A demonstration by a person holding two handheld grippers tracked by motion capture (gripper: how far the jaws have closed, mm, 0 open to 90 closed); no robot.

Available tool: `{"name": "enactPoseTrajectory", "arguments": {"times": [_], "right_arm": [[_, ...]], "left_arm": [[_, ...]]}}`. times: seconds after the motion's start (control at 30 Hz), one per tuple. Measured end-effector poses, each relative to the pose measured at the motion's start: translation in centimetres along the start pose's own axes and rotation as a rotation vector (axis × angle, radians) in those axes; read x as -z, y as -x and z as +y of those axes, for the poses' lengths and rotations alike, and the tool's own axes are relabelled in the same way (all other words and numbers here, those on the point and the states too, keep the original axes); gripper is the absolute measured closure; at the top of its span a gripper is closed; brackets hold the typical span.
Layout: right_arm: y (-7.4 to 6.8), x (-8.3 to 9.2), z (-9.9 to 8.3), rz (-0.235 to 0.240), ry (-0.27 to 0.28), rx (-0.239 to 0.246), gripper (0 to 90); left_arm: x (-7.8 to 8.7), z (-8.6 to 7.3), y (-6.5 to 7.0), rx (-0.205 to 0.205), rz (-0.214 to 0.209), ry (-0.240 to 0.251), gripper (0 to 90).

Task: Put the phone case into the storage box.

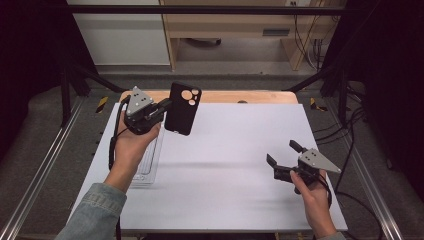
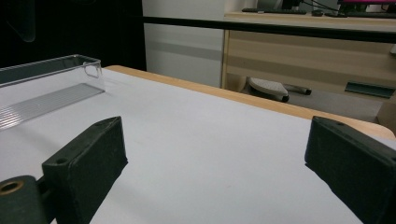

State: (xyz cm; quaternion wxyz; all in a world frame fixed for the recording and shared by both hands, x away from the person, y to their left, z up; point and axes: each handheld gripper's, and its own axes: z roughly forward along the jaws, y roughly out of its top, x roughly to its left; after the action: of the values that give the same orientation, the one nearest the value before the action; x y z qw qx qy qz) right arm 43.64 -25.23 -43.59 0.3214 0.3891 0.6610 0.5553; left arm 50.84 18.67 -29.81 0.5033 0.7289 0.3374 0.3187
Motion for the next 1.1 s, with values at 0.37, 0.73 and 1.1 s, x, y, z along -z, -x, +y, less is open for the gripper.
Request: {"name": "enactPoseTrajectory", "arguments": {"times": [0.37,0.73,1.1], "right_arm": [[0.0,0.6,-1.0,-0.004,-0.011,0.009,5.3],[-0.7,1.6,-1.5,-0.024,0.027,0.013,5.4],[-1.0,2.1,-2.9,-0.024,0.034,0.019,5.0]], "left_arm": [[0.2,-0.2,-0.7,0.001,0.01,0.002,86.2],[0.6,-0.6,-2.5,0.033,0.043,0.023,86.2],[0.4,-0.7,-5.2,0.018,0.099,0.022,86.2]]}}
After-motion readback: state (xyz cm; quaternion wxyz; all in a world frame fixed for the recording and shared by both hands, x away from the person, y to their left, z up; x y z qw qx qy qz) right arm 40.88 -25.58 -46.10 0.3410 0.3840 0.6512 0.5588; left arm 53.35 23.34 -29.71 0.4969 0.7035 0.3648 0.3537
